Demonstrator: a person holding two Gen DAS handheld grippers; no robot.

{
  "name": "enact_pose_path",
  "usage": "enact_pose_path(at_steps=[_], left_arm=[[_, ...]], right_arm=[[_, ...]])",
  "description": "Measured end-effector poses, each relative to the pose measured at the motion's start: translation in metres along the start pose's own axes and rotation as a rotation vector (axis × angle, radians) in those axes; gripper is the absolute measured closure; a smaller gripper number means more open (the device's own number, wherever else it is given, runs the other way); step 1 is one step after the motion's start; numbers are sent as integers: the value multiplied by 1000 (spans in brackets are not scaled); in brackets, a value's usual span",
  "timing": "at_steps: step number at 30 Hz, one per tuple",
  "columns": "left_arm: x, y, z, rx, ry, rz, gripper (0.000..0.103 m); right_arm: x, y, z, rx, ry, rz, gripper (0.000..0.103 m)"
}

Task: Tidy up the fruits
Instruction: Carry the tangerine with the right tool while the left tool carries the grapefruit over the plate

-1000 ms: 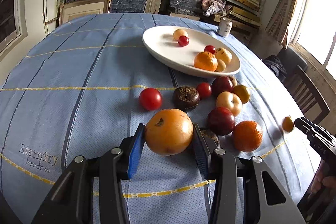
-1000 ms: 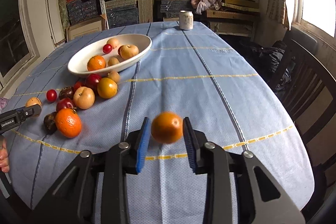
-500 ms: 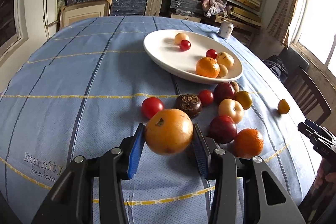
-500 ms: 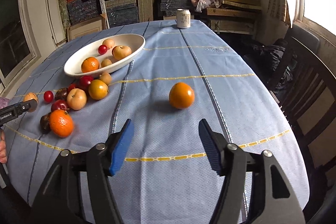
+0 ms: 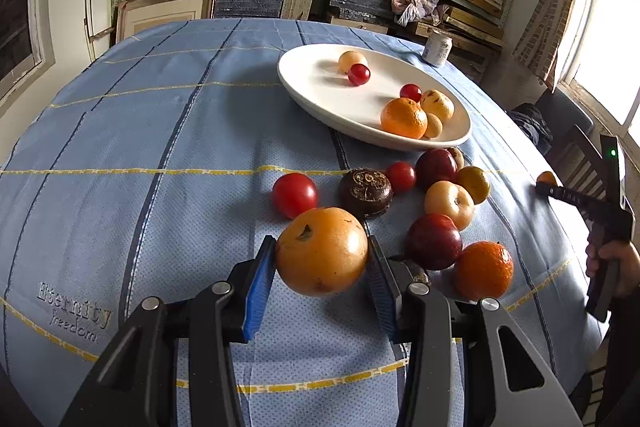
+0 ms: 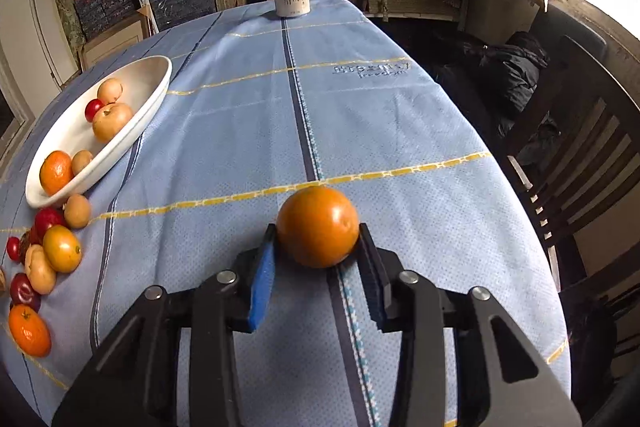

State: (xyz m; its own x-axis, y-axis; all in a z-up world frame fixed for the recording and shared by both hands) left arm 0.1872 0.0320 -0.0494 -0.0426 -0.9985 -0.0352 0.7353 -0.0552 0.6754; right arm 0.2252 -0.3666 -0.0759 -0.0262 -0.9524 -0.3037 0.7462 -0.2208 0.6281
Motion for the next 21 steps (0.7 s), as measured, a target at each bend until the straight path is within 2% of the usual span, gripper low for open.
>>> enact_pose_path(at_steps=[7,11,14,18,21], left_arm=[[5,-2,-1,-5,-11,-18,58],[6,-4,2,-3,-19,-25,58],[6,-3,1,-2,-11,-21,58],[5,-2,4,5,-28,-7,58],[5,4,8,17,-41,1,58]], right_arm=[[-2,-1,-3,-9,-8,21,66],[-9,-7,8,11,28,5,66],[-27,-14,23,37,32,56,66],[-56,-17,44,65,108,101,66],[-88,-13,58,87,127,187,66]])
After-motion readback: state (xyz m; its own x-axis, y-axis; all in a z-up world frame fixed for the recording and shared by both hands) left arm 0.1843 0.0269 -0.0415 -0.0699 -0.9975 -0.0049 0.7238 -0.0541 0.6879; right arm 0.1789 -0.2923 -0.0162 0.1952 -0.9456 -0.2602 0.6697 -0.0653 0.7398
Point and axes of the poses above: each gripper's, at about its wrist camera, not at the fingertips, and z roughly against the way its jaws point, x to its right, y to its top, the point moved 3 cm from there along -z, roughly the way its jaws point, and after that the axes turned 15 degrees about y, right-handed, at the moved point
